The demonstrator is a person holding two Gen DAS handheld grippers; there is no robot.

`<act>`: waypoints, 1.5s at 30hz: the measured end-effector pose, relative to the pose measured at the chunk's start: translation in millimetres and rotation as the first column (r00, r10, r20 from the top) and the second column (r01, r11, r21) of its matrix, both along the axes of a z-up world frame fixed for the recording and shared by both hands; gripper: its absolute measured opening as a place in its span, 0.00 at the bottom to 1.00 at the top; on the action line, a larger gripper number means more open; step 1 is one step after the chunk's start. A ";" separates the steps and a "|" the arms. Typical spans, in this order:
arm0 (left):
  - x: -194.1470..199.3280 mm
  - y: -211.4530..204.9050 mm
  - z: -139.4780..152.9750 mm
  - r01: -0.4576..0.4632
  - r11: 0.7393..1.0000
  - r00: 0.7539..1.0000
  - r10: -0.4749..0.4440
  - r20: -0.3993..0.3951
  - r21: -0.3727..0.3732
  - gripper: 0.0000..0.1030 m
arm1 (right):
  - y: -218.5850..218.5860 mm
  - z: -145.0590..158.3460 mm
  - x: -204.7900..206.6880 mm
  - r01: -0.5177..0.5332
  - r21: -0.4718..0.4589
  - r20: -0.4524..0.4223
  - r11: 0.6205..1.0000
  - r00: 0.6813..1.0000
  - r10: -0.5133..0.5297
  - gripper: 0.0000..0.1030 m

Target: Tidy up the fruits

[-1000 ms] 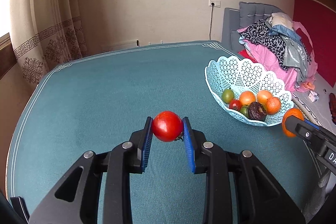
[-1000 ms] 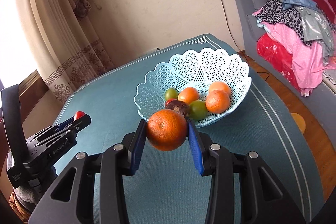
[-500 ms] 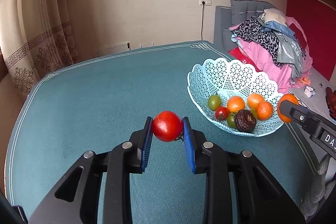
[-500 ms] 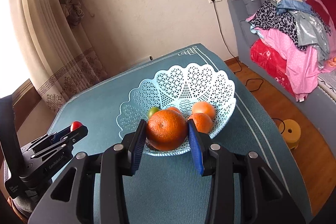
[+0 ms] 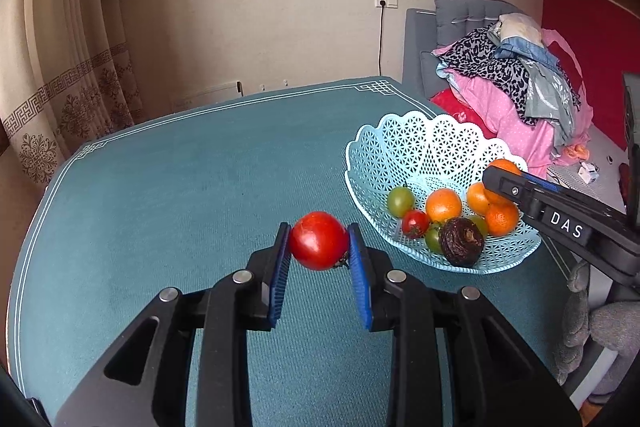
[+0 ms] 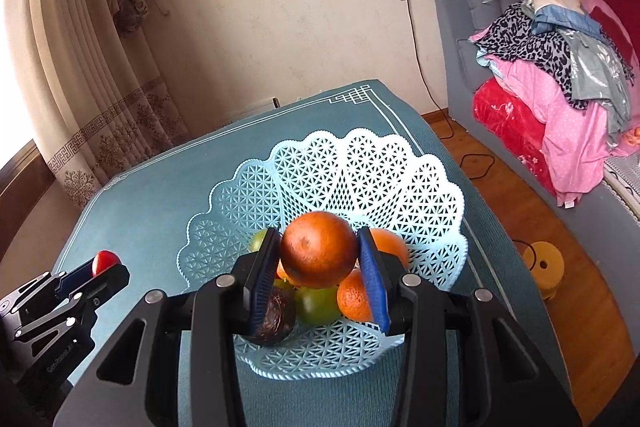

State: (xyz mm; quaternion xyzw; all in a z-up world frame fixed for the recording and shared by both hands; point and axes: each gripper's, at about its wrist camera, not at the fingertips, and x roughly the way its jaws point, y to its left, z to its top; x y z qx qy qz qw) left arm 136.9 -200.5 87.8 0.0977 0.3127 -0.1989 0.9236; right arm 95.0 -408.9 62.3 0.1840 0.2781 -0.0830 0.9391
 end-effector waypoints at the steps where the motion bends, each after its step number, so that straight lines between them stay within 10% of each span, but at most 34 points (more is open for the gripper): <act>1: 0.7 -0.6 0.1 0.000 1.000 1.000 0.000 0.000 0.000 0.28 | -0.4 0.2 -0.2 0.005 0.003 0.003 1.000 1.000 -0.005 0.40; 36: 32.0 -73.6 -23.8 0.120 0.993 0.990 -0.121 -0.066 -0.018 0.29 | -14.8 -0.4 -46.5 0.099 0.028 0.058 0.995 0.993 -0.100 0.47; 40: 31.1 -69.8 -21.5 0.092 0.996 0.995 -0.092 -0.041 -0.012 0.63 | -15.2 -0.5 -48.6 0.105 0.035 0.061 0.994 0.992 -0.107 0.53; 45: 29.5 -62.3 -16.7 0.059 0.998 0.998 -0.058 -0.006 0.007 0.73 | -16.1 -0.5 -51.7 0.107 0.037 0.056 0.994 0.992 -0.109 0.54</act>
